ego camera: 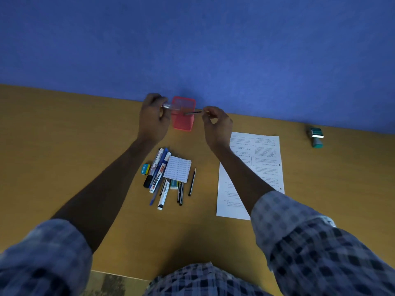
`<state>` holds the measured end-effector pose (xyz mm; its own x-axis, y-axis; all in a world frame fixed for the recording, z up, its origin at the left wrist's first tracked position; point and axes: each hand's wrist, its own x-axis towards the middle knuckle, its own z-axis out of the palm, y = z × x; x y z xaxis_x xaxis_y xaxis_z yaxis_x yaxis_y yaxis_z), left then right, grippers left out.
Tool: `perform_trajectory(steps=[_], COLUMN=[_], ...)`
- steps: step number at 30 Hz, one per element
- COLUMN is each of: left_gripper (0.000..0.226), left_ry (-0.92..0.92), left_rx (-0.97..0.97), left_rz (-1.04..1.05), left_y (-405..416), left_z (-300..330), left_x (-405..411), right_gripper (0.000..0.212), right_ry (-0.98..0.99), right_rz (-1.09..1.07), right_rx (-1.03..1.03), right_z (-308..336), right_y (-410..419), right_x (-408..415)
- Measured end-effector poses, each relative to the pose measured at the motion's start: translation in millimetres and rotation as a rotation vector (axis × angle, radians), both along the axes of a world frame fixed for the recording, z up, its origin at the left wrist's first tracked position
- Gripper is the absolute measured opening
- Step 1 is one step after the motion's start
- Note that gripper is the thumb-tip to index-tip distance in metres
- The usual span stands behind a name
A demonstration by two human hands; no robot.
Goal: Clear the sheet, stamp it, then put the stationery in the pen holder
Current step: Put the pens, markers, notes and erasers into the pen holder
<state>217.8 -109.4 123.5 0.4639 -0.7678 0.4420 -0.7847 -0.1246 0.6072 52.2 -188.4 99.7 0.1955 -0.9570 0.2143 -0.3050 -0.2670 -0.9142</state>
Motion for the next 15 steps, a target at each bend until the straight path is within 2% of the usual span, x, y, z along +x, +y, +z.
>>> perform_trajectory(steps=[4, 8, 12, 15], left_gripper=[0.038, 0.043, 0.040, 0.049], left_ry=[-0.134, -0.140, -0.110, -0.079], left_rx=[0.107, 0.228, 0.354, 0.450], left_rz=[-0.065, -0.111, -0.155, -0.197], left_y=[-24.7, -40.9, -48.8, -51.2], left_z=[1.3, 1.9, -1.1, -6.6], left_x=[16.8, 16.1, 11.6, 8.4], right_gripper=[0.021, 0.021, 0.020, 0.021], right_ry=[0.188, 0.400, 0.455, 0.461], right_rz=[0.029, 0.082, 0.149, 0.192], right_rx=[-0.166, -0.293, -0.281, -0.236], right_z=[1.5, -5.2, -11.9, -15.2], right_y=[-17.5, -29.5, -31.8, -30.8], right_x=[13.9, 22.5, 28.7, 31.9])
